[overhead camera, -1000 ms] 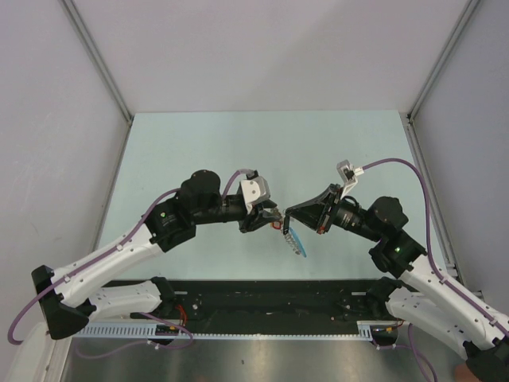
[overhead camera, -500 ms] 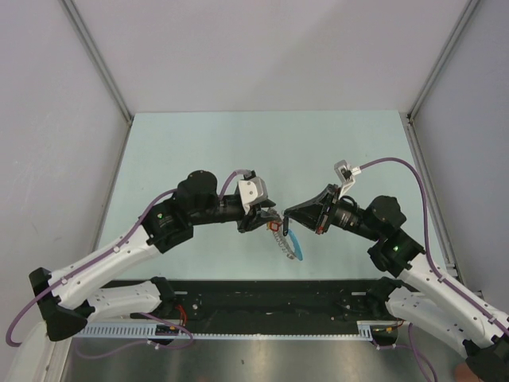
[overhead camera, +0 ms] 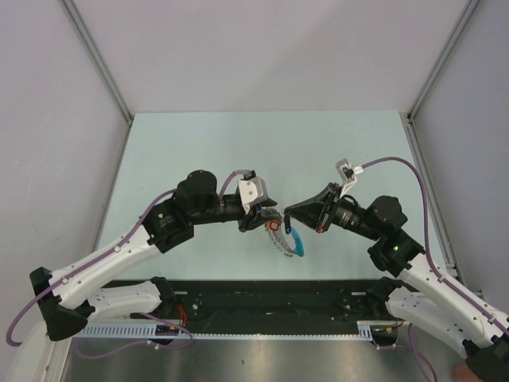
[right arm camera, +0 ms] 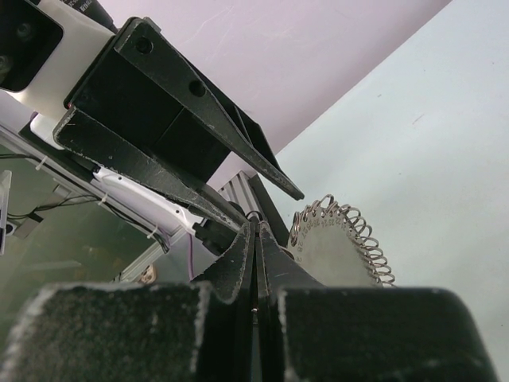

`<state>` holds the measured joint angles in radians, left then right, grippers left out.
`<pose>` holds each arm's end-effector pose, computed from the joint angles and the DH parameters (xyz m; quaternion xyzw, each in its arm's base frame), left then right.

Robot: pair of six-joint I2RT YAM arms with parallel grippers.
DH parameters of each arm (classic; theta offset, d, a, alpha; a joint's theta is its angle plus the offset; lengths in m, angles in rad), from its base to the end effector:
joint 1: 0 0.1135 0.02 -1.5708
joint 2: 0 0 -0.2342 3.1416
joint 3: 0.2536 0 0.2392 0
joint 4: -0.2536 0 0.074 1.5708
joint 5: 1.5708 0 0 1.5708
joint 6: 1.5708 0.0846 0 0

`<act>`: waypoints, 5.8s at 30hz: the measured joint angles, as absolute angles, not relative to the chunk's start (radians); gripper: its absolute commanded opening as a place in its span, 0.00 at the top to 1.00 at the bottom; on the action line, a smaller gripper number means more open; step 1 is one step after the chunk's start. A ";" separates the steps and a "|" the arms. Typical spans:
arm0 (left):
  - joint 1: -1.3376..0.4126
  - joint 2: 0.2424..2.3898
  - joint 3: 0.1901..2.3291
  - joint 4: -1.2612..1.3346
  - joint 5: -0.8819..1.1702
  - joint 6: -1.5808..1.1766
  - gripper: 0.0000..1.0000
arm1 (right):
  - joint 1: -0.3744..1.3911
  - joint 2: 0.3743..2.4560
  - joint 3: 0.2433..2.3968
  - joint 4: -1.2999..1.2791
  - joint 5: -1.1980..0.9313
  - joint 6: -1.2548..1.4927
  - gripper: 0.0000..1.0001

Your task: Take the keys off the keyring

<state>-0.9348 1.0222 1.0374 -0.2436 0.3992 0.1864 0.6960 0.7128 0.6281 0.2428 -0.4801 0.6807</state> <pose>0.1378 -0.2420 0.3425 0.5125 0.5845 -0.3673 0.5106 0.1482 0.1748 0.3303 -0.1857 0.6290 0.5886 0.4726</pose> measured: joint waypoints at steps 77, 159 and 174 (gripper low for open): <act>-0.937 0.959 0.875 -0.063 0.424 0.163 1.00 | 0.652 0.620 0.604 0.112 -0.378 0.540 0.72; -0.229 1.396 0.892 -0.091 -0.051 -0.213 0.99 | 0.078 1.517 0.702 0.103 0.121 0.764 0.37; -0.215 1.663 1.005 -0.235 -0.072 -0.210 0.70 | 0.313 1.252 0.870 -0.072 0.138 0.558 0.00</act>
